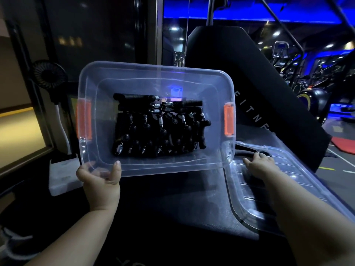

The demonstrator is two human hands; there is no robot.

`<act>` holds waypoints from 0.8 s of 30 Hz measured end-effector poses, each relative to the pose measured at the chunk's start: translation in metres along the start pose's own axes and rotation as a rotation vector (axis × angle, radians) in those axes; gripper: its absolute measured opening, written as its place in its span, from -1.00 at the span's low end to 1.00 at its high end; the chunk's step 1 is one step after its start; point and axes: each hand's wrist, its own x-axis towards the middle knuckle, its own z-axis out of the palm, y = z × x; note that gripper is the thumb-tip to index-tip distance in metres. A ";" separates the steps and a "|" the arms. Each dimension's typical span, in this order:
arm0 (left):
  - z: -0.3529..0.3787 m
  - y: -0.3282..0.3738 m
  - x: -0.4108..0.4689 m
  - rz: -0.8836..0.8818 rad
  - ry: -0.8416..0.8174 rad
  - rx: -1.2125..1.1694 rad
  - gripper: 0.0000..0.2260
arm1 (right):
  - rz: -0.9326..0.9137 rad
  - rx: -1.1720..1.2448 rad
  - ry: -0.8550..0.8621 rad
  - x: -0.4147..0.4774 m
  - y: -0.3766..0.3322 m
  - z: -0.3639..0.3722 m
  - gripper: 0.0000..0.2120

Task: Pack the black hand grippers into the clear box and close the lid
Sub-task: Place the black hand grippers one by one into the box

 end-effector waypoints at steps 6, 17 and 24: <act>-0.002 -0.001 -0.001 0.029 -0.007 -0.009 -0.57 | 0.039 -0.147 -0.116 -0.017 -0.007 -0.012 -0.21; -0.002 -0.001 0.001 -0.030 -0.009 -0.037 -0.55 | 0.039 -0.166 0.006 -0.057 -0.008 -0.027 -0.45; -0.001 0.000 0.000 0.001 0.001 -0.023 -0.52 | -0.065 0.032 -0.009 -0.026 0.000 -0.021 -0.38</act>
